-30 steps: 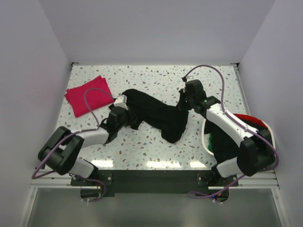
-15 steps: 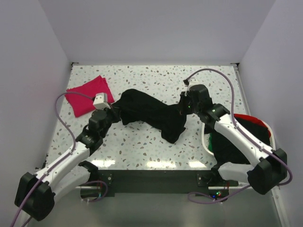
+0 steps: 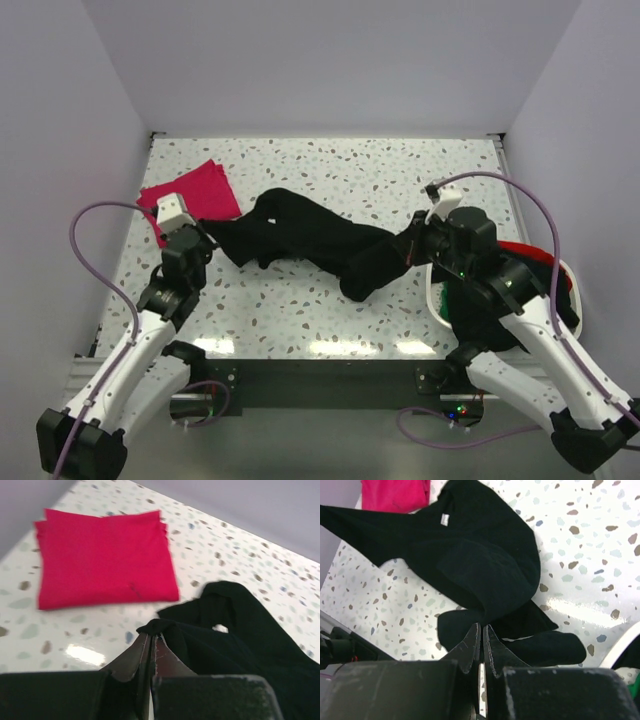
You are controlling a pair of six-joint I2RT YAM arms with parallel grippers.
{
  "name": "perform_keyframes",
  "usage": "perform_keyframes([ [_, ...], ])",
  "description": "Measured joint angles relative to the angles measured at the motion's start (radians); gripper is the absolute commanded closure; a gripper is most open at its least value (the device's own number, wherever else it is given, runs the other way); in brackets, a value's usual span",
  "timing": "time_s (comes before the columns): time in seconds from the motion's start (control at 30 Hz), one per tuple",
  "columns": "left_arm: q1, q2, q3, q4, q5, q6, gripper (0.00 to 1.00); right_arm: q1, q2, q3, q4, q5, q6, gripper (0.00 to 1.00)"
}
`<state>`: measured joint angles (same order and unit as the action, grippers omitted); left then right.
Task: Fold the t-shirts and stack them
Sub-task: Flatten the tshirt out
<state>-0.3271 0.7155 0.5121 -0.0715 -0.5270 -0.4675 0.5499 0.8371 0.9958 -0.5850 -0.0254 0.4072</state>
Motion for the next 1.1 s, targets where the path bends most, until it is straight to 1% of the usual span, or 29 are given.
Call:
perform_keyframes([
  [0.1,0.065,0.046,0.058,-0.029,-0.067,0.022,1.00,0.000,0.013,-0.032,-0.017,0.008,0.003,0.99],
  [0.13,0.079,0.055,0.070,-0.030,-0.076,0.027,1.00,0.000,0.027,-0.047,-0.022,0.012,0.004,0.93],
  [0.17,0.092,0.064,0.083,-0.029,-0.081,0.035,1.00,0.000,0.044,-0.062,-0.026,0.023,0.008,0.77],
  [0.2,0.099,0.072,0.091,-0.028,-0.084,0.042,1.00,0.000,0.063,-0.074,-0.029,0.035,0.015,0.70],
  [0.23,0.104,0.080,0.097,-0.027,-0.084,0.047,1.00,0.000,0.088,-0.090,-0.031,0.046,0.018,0.66],
  [0.3,0.105,0.093,0.099,-0.027,-0.083,0.061,1.00,0.000,0.118,-0.128,-0.029,0.063,0.023,0.61],
  [0.37,0.105,0.107,0.098,-0.027,-0.084,0.072,1.00,0.006,0.119,-0.173,-0.028,0.066,0.032,0.61],
  [0.4,0.105,0.111,0.098,-0.027,-0.084,0.077,1.00,0.015,0.114,-0.195,-0.025,0.067,0.038,0.63],
  [0.5,0.111,0.112,0.097,-0.024,-0.079,0.091,1.00,0.069,0.104,-0.252,-0.018,0.069,0.066,0.65],
  [0.63,0.122,0.116,0.097,-0.019,-0.071,0.098,1.00,0.180,0.103,-0.353,0.023,0.091,0.127,0.65],
  [0.77,0.126,0.119,0.096,-0.020,-0.064,0.099,1.00,0.269,0.103,-0.432,0.011,0.147,0.204,0.64],
  [0.9,0.128,0.111,0.095,-0.020,-0.070,0.111,1.00,0.328,0.088,-0.453,-0.030,0.220,0.281,0.64],
  [1.1,0.153,0.118,0.095,-0.021,-0.093,0.116,1.00,0.347,0.006,-0.460,-0.076,0.292,0.345,0.64],
])
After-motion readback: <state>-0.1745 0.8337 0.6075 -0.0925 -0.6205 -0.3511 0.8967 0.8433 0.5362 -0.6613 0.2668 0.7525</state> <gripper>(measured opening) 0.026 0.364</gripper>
